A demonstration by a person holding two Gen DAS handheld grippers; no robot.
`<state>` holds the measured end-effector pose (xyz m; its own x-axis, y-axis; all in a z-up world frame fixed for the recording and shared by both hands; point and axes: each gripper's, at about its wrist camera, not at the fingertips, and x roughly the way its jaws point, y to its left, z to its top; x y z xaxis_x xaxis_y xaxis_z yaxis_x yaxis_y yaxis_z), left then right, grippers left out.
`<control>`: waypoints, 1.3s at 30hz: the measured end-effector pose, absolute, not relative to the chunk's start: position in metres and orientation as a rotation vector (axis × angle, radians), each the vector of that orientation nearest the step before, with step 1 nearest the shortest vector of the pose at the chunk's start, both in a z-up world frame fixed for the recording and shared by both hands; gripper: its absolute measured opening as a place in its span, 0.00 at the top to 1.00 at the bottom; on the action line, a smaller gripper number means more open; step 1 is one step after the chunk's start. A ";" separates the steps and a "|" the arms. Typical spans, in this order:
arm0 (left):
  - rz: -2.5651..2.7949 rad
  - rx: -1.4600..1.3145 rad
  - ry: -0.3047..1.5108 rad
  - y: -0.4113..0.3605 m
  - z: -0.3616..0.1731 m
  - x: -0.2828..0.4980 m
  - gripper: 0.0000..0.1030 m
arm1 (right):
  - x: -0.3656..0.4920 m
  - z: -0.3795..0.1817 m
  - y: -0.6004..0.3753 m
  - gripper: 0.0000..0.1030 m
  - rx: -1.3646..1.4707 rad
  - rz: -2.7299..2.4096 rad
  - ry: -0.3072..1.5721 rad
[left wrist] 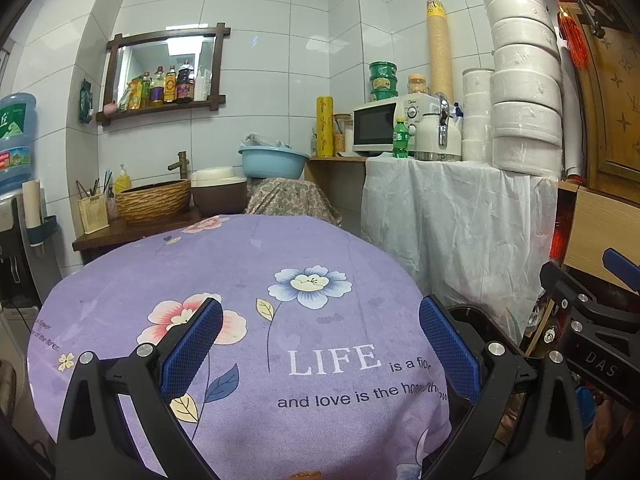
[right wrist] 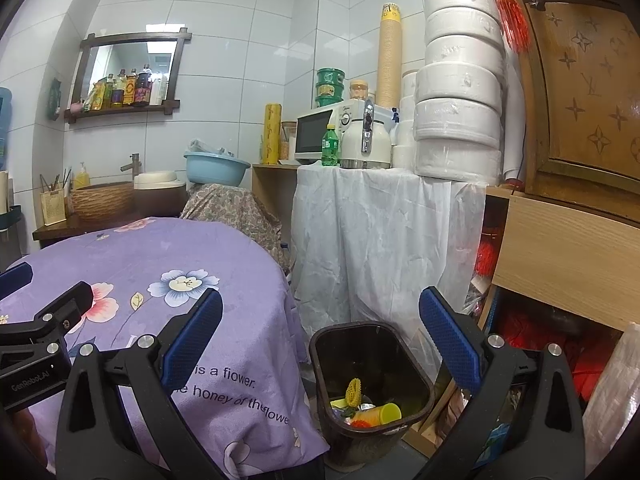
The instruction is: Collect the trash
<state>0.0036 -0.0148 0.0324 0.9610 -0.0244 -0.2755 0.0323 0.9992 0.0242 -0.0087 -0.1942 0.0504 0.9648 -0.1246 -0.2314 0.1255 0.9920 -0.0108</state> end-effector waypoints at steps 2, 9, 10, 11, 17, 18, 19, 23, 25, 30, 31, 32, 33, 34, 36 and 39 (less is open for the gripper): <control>-0.031 0.029 0.279 -0.014 0.031 0.004 0.05 | -0.008 0.051 -0.194 0.06 0.003 -0.128 0.234; -0.033 0.028 0.279 -0.015 0.031 0.004 0.05 | -0.008 0.049 -0.196 0.06 0.006 -0.124 0.236; -0.033 0.030 0.279 -0.015 0.031 0.004 0.05 | -0.008 0.049 -0.196 0.06 0.005 -0.124 0.236; -0.033 0.031 0.280 -0.016 0.031 0.004 0.05 | -0.008 0.049 -0.196 0.06 0.004 -0.124 0.236; -0.036 0.030 0.280 -0.015 0.030 0.004 0.05 | -0.008 0.049 -0.196 0.06 0.004 -0.123 0.236; -0.037 0.028 0.280 -0.015 0.030 0.004 0.05 | -0.008 0.049 -0.196 0.06 0.003 -0.124 0.236; -0.036 0.029 0.280 -0.015 0.030 0.004 0.05 | -0.008 0.049 -0.196 0.06 0.003 -0.125 0.236; -0.038 0.032 0.283 -0.015 0.030 0.004 0.05 | -0.007 0.049 -0.196 0.06 0.004 -0.123 0.239; -0.043 0.029 0.289 -0.015 0.030 0.004 0.05 | -0.007 0.049 -0.196 0.06 0.003 -0.123 0.237; -0.043 0.024 0.289 -0.012 0.030 0.005 0.05 | -0.006 0.048 -0.196 0.06 0.002 -0.128 0.240; -0.045 0.020 0.293 -0.012 0.030 0.005 0.05 | -0.006 0.048 -0.196 0.06 0.003 -0.127 0.243; -0.047 0.017 0.298 -0.011 0.029 0.006 0.05 | -0.005 0.048 -0.196 0.06 0.004 -0.126 0.246; -0.046 0.016 0.301 -0.011 0.029 0.007 0.05 | -0.005 0.047 -0.196 0.06 0.005 -0.126 0.246; -0.045 0.016 0.303 -0.010 0.029 0.007 0.05 | -0.006 0.048 -0.196 0.06 0.005 -0.126 0.245; -0.042 0.017 0.304 -0.010 0.028 0.007 0.05 | -0.007 0.048 -0.195 0.06 0.002 -0.126 0.241; -0.044 0.014 0.307 -0.010 0.029 0.008 0.05 | -0.007 0.048 -0.195 0.06 0.000 -0.124 0.240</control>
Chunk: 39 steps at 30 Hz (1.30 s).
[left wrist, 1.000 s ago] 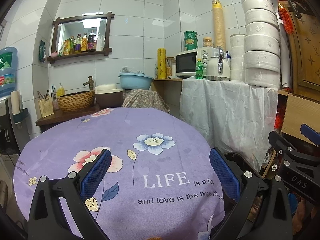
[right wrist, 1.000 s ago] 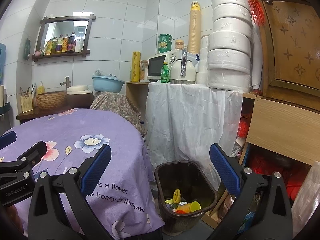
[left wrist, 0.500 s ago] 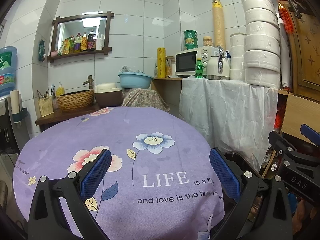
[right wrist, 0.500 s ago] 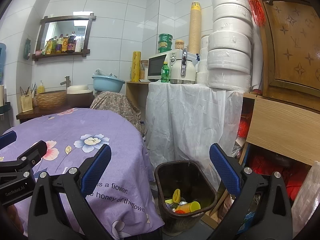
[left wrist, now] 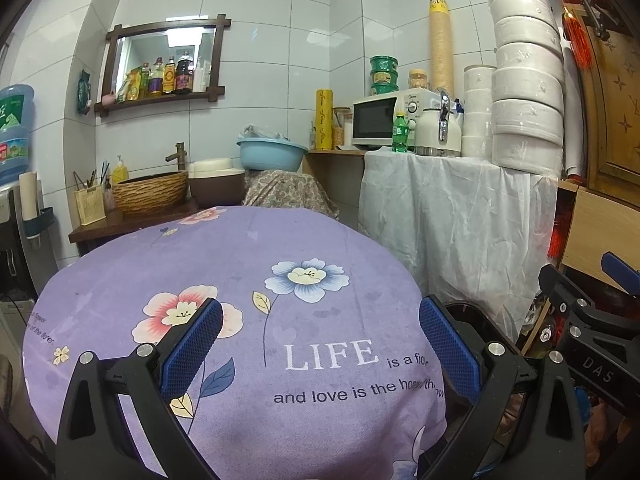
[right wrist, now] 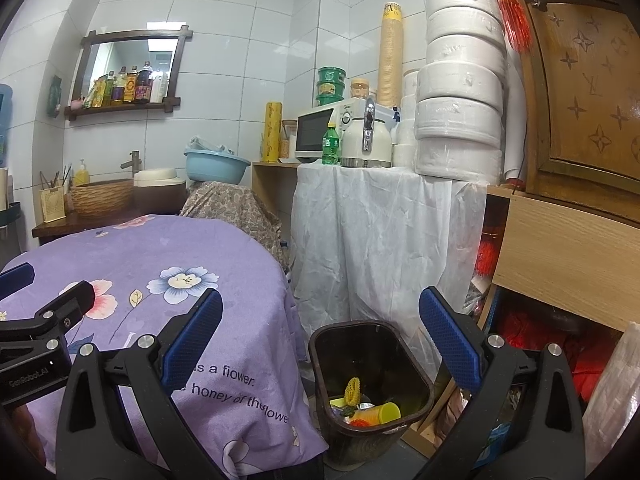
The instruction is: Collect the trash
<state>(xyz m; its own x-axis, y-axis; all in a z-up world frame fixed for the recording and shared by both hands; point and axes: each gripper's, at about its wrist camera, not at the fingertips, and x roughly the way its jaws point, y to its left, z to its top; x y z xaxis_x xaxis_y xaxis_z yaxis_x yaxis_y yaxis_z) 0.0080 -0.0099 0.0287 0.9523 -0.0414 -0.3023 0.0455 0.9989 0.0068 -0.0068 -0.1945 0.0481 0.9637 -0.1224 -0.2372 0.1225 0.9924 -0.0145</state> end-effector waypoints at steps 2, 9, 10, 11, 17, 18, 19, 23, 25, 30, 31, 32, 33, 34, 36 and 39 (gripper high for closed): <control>-0.041 0.017 0.306 -0.011 0.029 0.008 0.05 | -0.007 0.048 -0.195 0.06 0.001 -0.122 0.242; -0.045 0.014 0.307 -0.011 0.028 0.008 0.05 | -0.007 0.048 -0.195 0.06 0.002 -0.122 0.242; -0.044 0.013 0.307 -0.011 0.028 0.008 0.05 | -0.007 0.048 -0.195 0.06 0.001 -0.123 0.243; -0.045 0.012 0.306 -0.011 0.028 0.008 0.05 | -0.007 0.048 -0.195 0.06 0.001 -0.124 0.243; -0.044 0.015 0.309 -0.011 0.028 0.010 0.05 | -0.006 0.048 -0.195 0.06 0.002 -0.122 0.243; -0.046 0.013 0.311 -0.010 0.028 0.010 0.05 | -0.007 0.048 -0.195 0.06 0.002 -0.122 0.244; -0.048 0.013 0.312 -0.010 0.028 0.010 0.05 | -0.006 0.048 -0.195 0.06 0.002 -0.123 0.244; -0.046 0.014 0.311 -0.010 0.028 0.010 0.05 | -0.006 0.046 -0.195 0.06 0.003 -0.124 0.247; -0.049 0.012 0.311 -0.010 0.028 0.010 0.05 | -0.006 0.045 -0.194 0.06 0.004 -0.124 0.247; -0.047 0.014 0.312 -0.010 0.028 0.010 0.05 | -0.006 0.046 -0.195 0.06 0.004 -0.123 0.248; -0.049 0.013 0.312 -0.010 0.028 0.010 0.05 | -0.006 0.046 -0.195 0.06 0.004 -0.123 0.248; -0.048 0.013 0.312 -0.010 0.028 0.010 0.05 | -0.006 0.046 -0.195 0.06 0.004 -0.124 0.247; -0.048 0.013 0.313 -0.010 0.028 0.010 0.05 | -0.006 0.046 -0.195 0.06 0.004 -0.123 0.248; -0.048 0.013 0.312 -0.010 0.028 0.010 0.05 | -0.006 0.046 -0.195 0.06 0.004 -0.123 0.249; -0.048 0.014 0.311 -0.010 0.028 0.010 0.05 | -0.006 0.045 -0.195 0.06 0.005 -0.123 0.250; -0.051 0.011 0.312 -0.009 0.028 0.010 0.05 | -0.005 0.044 -0.195 0.06 0.004 -0.124 0.253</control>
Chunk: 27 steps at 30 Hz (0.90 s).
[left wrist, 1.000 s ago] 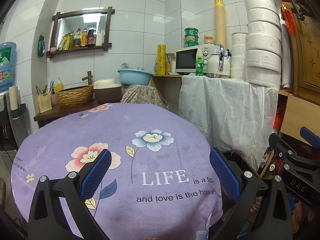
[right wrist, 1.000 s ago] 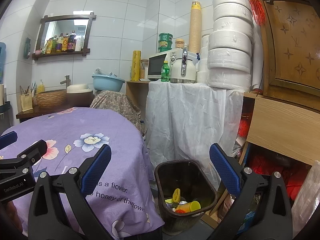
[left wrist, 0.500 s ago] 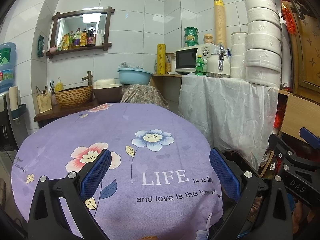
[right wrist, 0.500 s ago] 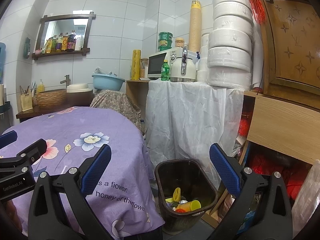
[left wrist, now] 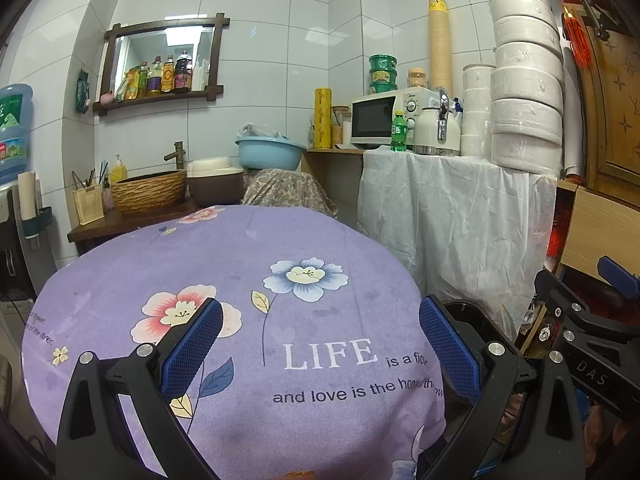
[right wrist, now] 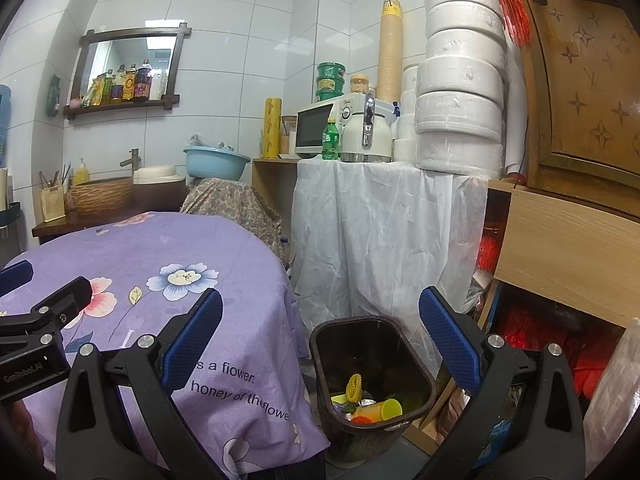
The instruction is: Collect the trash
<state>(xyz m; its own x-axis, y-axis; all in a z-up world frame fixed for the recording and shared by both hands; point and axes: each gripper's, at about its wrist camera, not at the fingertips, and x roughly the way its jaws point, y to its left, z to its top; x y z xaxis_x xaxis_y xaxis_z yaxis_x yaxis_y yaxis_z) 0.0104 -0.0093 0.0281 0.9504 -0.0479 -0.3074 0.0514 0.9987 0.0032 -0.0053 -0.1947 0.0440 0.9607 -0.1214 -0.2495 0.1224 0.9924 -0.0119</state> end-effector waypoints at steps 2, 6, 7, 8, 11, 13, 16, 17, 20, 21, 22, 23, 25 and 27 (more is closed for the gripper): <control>-0.047 0.015 0.315 -0.010 0.028 0.010 0.05 | -0.005 0.044 -0.194 0.06 0.003 -0.125 0.253; -0.047 0.016 0.318 -0.011 0.028 0.009 0.05 | -0.006 0.043 -0.194 0.06 0.004 -0.125 0.254; -0.048 0.015 0.317 -0.010 0.028 0.009 0.05 | -0.005 0.044 -0.194 0.06 0.004 -0.126 0.254; -0.048 0.015 0.316 -0.010 0.028 0.010 0.05 | -0.005 0.043 -0.194 0.06 0.005 -0.126 0.255; -0.048 0.018 0.317 -0.011 0.027 0.009 0.05 | -0.004 0.043 -0.194 0.06 0.005 -0.127 0.256; -0.048 0.016 0.317 -0.011 0.027 0.009 0.05 | -0.004 0.043 -0.194 0.06 0.007 -0.124 0.257; -0.048 0.015 0.318 -0.011 0.027 0.009 0.05 | -0.004 0.043 -0.194 0.06 0.005 -0.125 0.256; -0.048 0.015 0.318 -0.011 0.027 0.009 0.05 | -0.004 0.043 -0.194 0.06 0.005 -0.125 0.256; -0.047 0.017 0.318 -0.011 0.027 0.010 0.05 | -0.004 0.043 -0.194 0.06 0.006 -0.125 0.257; -0.047 0.018 0.319 -0.011 0.027 0.010 0.05 | -0.004 0.043 -0.193 0.06 0.007 -0.125 0.258; -0.048 0.018 0.321 -0.012 0.027 0.010 0.05 | -0.004 0.043 -0.194 0.06 0.006 -0.125 0.257; -0.049 0.018 0.322 -0.012 0.027 0.010 0.05 | -0.004 0.043 -0.193 0.06 0.006 -0.125 0.257; -0.048 0.016 0.322 -0.012 0.026 0.009 0.05 | -0.004 0.043 -0.193 0.06 0.006 -0.125 0.258; -0.049 0.018 0.322 -0.012 0.026 0.010 0.05 | -0.004 0.043 -0.193 0.06 0.006 -0.125 0.257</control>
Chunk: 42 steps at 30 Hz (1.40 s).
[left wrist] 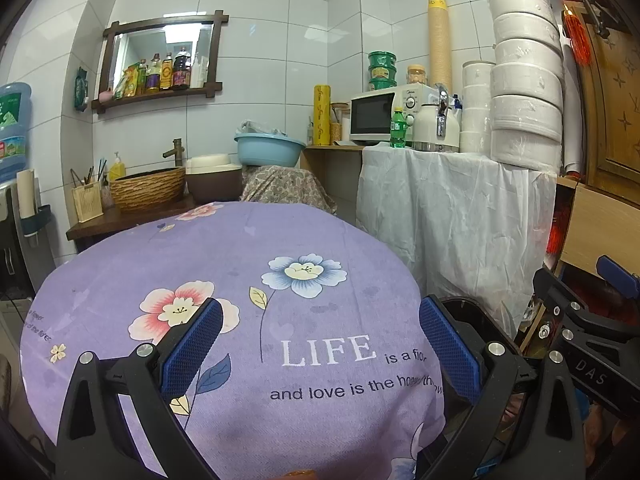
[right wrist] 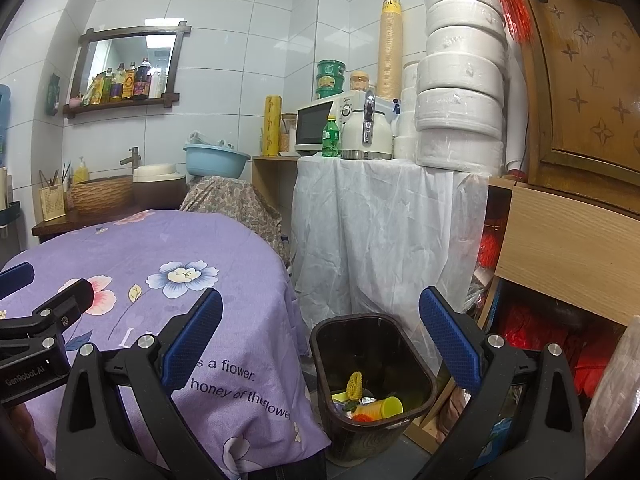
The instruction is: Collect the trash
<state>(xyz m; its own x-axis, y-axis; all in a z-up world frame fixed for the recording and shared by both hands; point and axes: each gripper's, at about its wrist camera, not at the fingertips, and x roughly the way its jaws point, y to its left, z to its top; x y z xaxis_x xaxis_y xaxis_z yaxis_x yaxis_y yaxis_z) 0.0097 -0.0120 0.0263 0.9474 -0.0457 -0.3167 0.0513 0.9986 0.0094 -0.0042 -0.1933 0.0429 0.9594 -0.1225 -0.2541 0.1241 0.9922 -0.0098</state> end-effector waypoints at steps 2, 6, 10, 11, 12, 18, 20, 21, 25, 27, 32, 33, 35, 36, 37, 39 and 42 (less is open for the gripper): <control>-0.049 0.018 0.322 -0.012 0.026 0.010 0.05 | -0.004 0.043 -0.194 0.06 0.006 -0.126 0.257; -0.050 0.017 0.324 -0.012 0.026 0.010 0.05 | -0.004 0.042 -0.193 0.06 0.008 -0.125 0.260; -0.049 0.018 0.324 -0.012 0.026 0.010 0.05 | -0.004 0.042 -0.193 0.06 0.008 -0.126 0.260; -0.047 0.018 0.323 -0.013 0.026 0.009 0.05 | -0.004 0.041 -0.192 0.06 0.009 -0.126 0.261; -0.045 0.019 0.323 -0.013 0.026 0.009 0.05 | -0.004 0.040 -0.192 0.06 0.010 -0.125 0.262; -0.045 0.019 0.317 -0.014 0.024 0.009 0.05 | -0.005 0.038 -0.191 0.06 0.009 -0.129 0.258; -0.048 0.017 0.322 -0.014 0.024 0.009 0.05 | -0.005 0.037 -0.191 0.06 0.009 -0.131 0.258; -0.050 0.017 0.326 -0.014 0.023 0.009 0.05 | -0.006 0.036 -0.190 0.06 0.008 -0.132 0.260; -0.050 0.016 0.326 -0.014 0.024 0.009 0.05 | -0.005 0.038 -0.191 0.06 0.009 -0.130 0.258; -0.047 0.014 0.324 -0.014 0.025 0.010 0.05 | -0.007 0.038 -0.190 0.06 0.009 -0.130 0.254; -0.047 0.015 0.323 -0.014 0.026 0.009 0.05 | -0.006 0.038 -0.191 0.06 0.012 -0.129 0.259; -0.045 0.015 0.323 -0.014 0.025 0.009 0.05 | -0.007 0.037 -0.191 0.06 0.012 -0.129 0.259; -0.047 0.014 0.324 -0.015 0.025 0.009 0.05 | -0.006 0.038 -0.191 0.06 0.011 -0.128 0.258; -0.048 0.012 0.324 -0.015 0.025 0.009 0.05 | -0.007 0.038 -0.191 0.06 0.010 -0.128 0.256; -0.050 0.011 0.324 -0.014 0.026 0.009 0.05 | -0.007 0.038 -0.191 0.06 0.009 -0.128 0.255; -0.052 0.012 0.324 -0.015 0.027 0.009 0.05 | -0.006 0.037 -0.191 0.06 0.009 -0.128 0.256; -0.050 0.013 0.326 -0.015 0.027 0.009 0.05 | -0.006 0.038 -0.192 0.06 0.012 -0.128 0.259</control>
<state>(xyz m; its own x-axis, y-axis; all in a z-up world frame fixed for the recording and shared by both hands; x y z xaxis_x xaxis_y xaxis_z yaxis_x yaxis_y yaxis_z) 0.0090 -0.0149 0.0272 0.9462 -0.0474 -0.3200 0.0516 0.9987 0.0047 -0.0057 -0.1918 0.0375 0.9585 -0.1242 -0.2565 0.1273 0.9918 -0.0045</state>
